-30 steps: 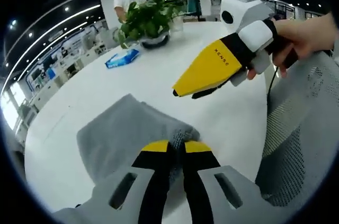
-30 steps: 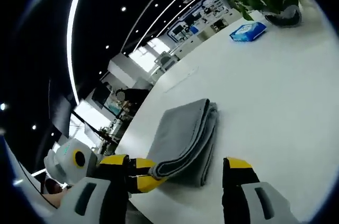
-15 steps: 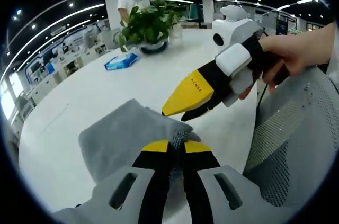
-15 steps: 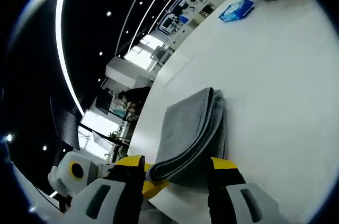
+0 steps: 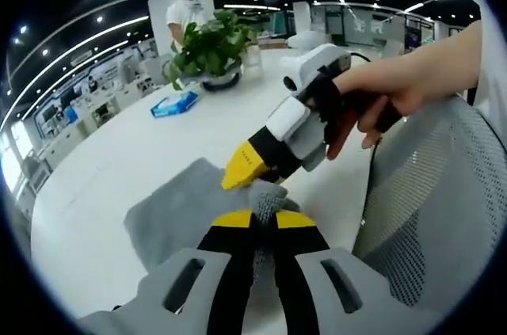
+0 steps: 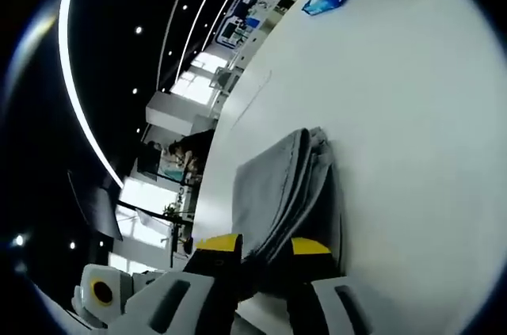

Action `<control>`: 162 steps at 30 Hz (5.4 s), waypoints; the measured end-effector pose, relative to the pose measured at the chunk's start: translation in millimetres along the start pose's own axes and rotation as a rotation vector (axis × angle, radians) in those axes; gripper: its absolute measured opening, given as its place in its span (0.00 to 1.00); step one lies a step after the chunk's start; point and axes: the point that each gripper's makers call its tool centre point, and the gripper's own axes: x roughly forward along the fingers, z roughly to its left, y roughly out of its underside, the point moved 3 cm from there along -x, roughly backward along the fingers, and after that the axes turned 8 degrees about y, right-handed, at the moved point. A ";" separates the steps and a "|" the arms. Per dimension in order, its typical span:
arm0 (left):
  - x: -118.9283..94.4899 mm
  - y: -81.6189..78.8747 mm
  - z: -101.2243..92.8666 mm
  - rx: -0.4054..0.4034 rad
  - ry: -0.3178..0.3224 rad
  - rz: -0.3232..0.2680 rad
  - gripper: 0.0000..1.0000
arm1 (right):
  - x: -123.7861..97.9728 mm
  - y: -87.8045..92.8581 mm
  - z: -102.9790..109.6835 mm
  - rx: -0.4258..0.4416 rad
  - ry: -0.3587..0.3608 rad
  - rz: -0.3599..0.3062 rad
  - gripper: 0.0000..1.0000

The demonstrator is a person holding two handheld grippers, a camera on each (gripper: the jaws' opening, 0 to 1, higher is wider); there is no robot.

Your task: Open the folded towel by lifting each exposed corner and separating the folded layers until the towel lies flat within the target outline without major curled edges

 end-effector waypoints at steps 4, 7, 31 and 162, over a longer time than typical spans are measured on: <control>7.3 7.9 -4.3 -0.029 0.018 -0.005 0.08 | 4.2 3.9 -11.9 0.011 0.050 -0.028 0.05; 11.7 11.1 -7.5 -0.042 0.045 0.000 0.09 | 5.9 7.2 -16.9 -0.025 0.087 -0.042 0.04; -16.4 12.0 52.9 -0.505 -0.100 -0.227 0.26 | 10.3 1.5 12.1 -0.767 0.224 -0.125 0.03; -73.3 3.8 132.2 -0.611 -0.178 -0.205 0.05 | 67.8 14.5 2.4 -1.058 0.172 0.193 0.00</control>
